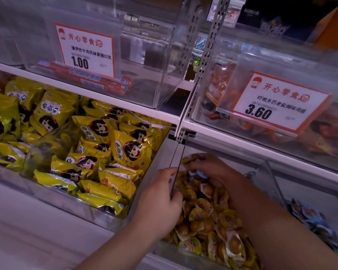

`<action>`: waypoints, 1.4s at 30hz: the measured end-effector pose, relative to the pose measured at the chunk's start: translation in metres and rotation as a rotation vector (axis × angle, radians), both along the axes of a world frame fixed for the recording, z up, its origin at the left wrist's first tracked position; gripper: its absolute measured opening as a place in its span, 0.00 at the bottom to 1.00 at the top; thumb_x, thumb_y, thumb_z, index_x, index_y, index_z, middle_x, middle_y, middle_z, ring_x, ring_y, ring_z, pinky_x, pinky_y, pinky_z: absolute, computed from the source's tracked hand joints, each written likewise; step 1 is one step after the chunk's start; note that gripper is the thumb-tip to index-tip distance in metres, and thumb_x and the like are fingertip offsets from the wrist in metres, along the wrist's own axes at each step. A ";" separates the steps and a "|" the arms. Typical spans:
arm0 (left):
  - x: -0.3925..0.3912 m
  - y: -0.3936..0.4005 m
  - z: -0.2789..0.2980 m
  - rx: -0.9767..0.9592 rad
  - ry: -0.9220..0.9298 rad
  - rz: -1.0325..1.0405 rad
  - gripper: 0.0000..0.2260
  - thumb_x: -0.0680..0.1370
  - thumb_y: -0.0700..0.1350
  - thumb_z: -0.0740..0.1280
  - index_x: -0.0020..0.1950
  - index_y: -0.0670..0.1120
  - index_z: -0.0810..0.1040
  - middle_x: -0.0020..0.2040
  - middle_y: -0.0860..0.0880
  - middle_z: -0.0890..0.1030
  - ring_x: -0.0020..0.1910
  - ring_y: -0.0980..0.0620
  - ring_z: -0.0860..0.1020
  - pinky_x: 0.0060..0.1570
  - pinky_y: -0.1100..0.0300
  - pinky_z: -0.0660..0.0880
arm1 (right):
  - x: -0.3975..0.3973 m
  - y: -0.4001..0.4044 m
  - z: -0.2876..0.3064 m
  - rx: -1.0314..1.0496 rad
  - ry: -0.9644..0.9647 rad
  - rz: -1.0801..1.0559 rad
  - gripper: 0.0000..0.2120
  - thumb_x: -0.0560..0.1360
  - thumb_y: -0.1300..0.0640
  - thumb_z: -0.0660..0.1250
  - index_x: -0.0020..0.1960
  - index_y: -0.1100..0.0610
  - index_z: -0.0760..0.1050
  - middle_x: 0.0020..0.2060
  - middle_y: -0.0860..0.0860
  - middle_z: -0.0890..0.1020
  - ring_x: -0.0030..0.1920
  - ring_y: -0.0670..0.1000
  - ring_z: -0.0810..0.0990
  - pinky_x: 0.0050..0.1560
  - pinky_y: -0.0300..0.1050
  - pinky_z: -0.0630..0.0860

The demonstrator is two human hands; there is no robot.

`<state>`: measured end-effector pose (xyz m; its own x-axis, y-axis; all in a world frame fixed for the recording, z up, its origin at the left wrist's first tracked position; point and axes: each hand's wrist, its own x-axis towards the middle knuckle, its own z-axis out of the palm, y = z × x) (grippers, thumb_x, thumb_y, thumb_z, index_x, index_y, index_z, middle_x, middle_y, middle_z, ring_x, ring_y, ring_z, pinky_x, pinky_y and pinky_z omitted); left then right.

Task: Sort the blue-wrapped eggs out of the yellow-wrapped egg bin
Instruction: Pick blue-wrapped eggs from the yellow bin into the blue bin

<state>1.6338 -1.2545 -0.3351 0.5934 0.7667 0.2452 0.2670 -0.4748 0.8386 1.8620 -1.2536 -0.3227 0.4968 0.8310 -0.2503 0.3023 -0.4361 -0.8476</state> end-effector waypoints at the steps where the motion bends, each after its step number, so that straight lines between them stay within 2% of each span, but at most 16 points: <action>1: -0.001 -0.001 0.002 0.071 -0.010 0.011 0.19 0.78 0.48 0.63 0.69 0.59 0.69 0.63 0.60 0.73 0.59 0.61 0.74 0.58 0.63 0.72 | 0.002 -0.006 0.005 0.033 0.030 -0.023 0.05 0.73 0.65 0.71 0.39 0.58 0.81 0.24 0.54 0.77 0.21 0.49 0.71 0.33 0.47 0.70; 3: -0.001 -0.005 0.009 0.226 -0.046 0.025 0.21 0.76 0.45 0.63 0.69 0.56 0.70 0.64 0.60 0.71 0.61 0.64 0.69 0.60 0.67 0.66 | 0.005 -0.021 0.016 0.083 0.005 -0.038 0.13 0.75 0.62 0.70 0.32 0.57 0.78 0.21 0.56 0.73 0.23 0.53 0.68 0.38 0.57 0.69; 5: 0.001 -0.013 0.015 0.332 -0.104 0.033 0.22 0.74 0.43 0.63 0.68 0.54 0.71 0.66 0.58 0.71 0.65 0.63 0.67 0.65 0.66 0.63 | -0.001 -0.046 0.029 0.151 0.009 -0.036 0.12 0.75 0.60 0.71 0.34 0.63 0.80 0.28 0.64 0.76 0.33 0.59 0.73 0.42 0.61 0.72; 6: 0.004 -0.018 0.018 0.360 -0.140 0.028 0.22 0.74 0.43 0.63 0.68 0.53 0.72 0.67 0.58 0.71 0.66 0.62 0.67 0.66 0.66 0.63 | -0.004 -0.060 0.035 0.186 0.033 -0.020 0.12 0.75 0.58 0.71 0.37 0.65 0.80 0.31 0.67 0.77 0.35 0.60 0.73 0.40 0.60 0.71; 10: 0.019 -0.044 0.017 0.425 -0.199 -0.114 0.21 0.77 0.45 0.60 0.70 0.54 0.69 0.69 0.57 0.69 0.68 0.60 0.68 0.67 0.69 0.62 | -0.020 -0.116 0.044 0.183 -0.014 0.003 0.07 0.71 0.60 0.72 0.35 0.55 0.81 0.28 0.52 0.78 0.29 0.51 0.74 0.33 0.46 0.68; 13: 0.035 -0.063 0.006 0.288 -0.115 -0.227 0.25 0.77 0.56 0.61 0.74 0.59 0.60 0.72 0.60 0.64 0.68 0.66 0.63 0.65 0.77 0.56 | -0.036 -0.140 0.034 0.182 0.051 -0.081 0.04 0.73 0.64 0.72 0.47 0.60 0.84 0.39 0.55 0.84 0.38 0.48 0.82 0.38 0.40 0.76; 16: 0.052 -0.067 -0.011 0.190 0.052 -0.275 0.38 0.72 0.70 0.63 0.77 0.61 0.54 0.74 0.62 0.63 0.71 0.62 0.63 0.65 0.69 0.64 | -0.050 -0.149 0.023 0.303 0.247 -0.276 0.08 0.77 0.65 0.67 0.53 0.59 0.84 0.50 0.60 0.86 0.52 0.58 0.85 0.52 0.51 0.82; 18: 0.055 -0.060 -0.017 0.188 0.092 -0.285 0.39 0.69 0.71 0.65 0.77 0.63 0.56 0.72 0.63 0.68 0.69 0.62 0.67 0.60 0.68 0.67 | -0.052 -0.157 0.020 0.327 0.323 -0.338 0.11 0.78 0.63 0.66 0.49 0.53 0.86 0.49 0.55 0.87 0.52 0.55 0.85 0.48 0.49 0.82; 22: 0.055 -0.044 -0.020 0.309 0.163 -0.347 0.24 0.72 0.62 0.68 0.67 0.63 0.70 0.63 0.62 0.76 0.63 0.61 0.73 0.58 0.62 0.72 | -0.047 -0.172 0.019 0.250 0.044 -0.215 0.14 0.80 0.58 0.64 0.47 0.43 0.85 0.45 0.40 0.86 0.47 0.38 0.83 0.41 0.30 0.75; 26: 0.057 -0.035 -0.018 0.323 0.125 -0.366 0.14 0.73 0.52 0.72 0.58 0.58 0.80 0.58 0.60 0.80 0.60 0.59 0.76 0.59 0.60 0.73 | -0.045 -0.175 0.021 0.208 -0.264 -0.033 0.13 0.80 0.59 0.64 0.58 0.43 0.80 0.60 0.43 0.80 0.60 0.39 0.78 0.57 0.25 0.70; 29: 0.058 -0.033 -0.016 0.329 0.094 -0.365 0.12 0.73 0.56 0.68 0.55 0.60 0.78 0.52 0.61 0.81 0.54 0.61 0.78 0.53 0.64 0.74 | -0.036 -0.184 0.032 0.106 -0.610 0.109 0.19 0.79 0.57 0.64 0.68 0.44 0.75 0.70 0.43 0.71 0.70 0.42 0.69 0.67 0.27 0.61; 32: 0.059 -0.034 -0.016 0.453 0.131 -0.338 0.14 0.74 0.58 0.63 0.56 0.58 0.79 0.55 0.59 0.79 0.54 0.57 0.78 0.52 0.66 0.72 | -0.027 -0.196 0.051 0.065 -0.926 0.139 0.16 0.76 0.58 0.66 0.63 0.49 0.80 0.61 0.48 0.80 0.63 0.51 0.76 0.65 0.43 0.71; 34: 0.060 -0.036 -0.017 0.597 0.205 -0.369 0.19 0.76 0.59 0.62 0.66 0.57 0.75 0.67 0.57 0.74 0.65 0.54 0.74 0.61 0.61 0.70 | -0.030 -0.203 0.061 0.056 -0.950 0.162 0.12 0.76 0.54 0.67 0.58 0.49 0.81 0.51 0.46 0.82 0.55 0.48 0.78 0.56 0.44 0.75; 36: 0.062 -0.037 -0.015 0.665 0.243 -0.454 0.21 0.79 0.58 0.59 0.72 0.59 0.68 0.75 0.58 0.67 0.74 0.54 0.65 0.70 0.55 0.64 | -0.039 -0.207 0.064 0.027 -0.900 0.247 0.13 0.76 0.46 0.65 0.58 0.45 0.80 0.50 0.42 0.80 0.51 0.43 0.77 0.53 0.42 0.76; 39: 0.066 -0.036 -0.013 0.620 0.234 -0.559 0.15 0.81 0.53 0.59 0.65 0.54 0.76 0.65 0.57 0.78 0.67 0.55 0.71 0.66 0.53 0.71 | -0.058 -0.206 0.051 -0.203 -0.824 0.390 0.25 0.74 0.35 0.61 0.68 0.43 0.69 0.61 0.44 0.72 0.58 0.47 0.76 0.58 0.46 0.76; 42: 0.067 -0.029 -0.011 0.606 0.251 -0.516 0.11 0.80 0.50 0.65 0.61 0.53 0.80 0.59 0.57 0.81 0.60 0.54 0.75 0.61 0.59 0.70 | -0.070 -0.201 0.037 -0.360 -0.859 0.400 0.30 0.75 0.36 0.65 0.72 0.45 0.62 0.65 0.50 0.66 0.62 0.55 0.74 0.59 0.48 0.75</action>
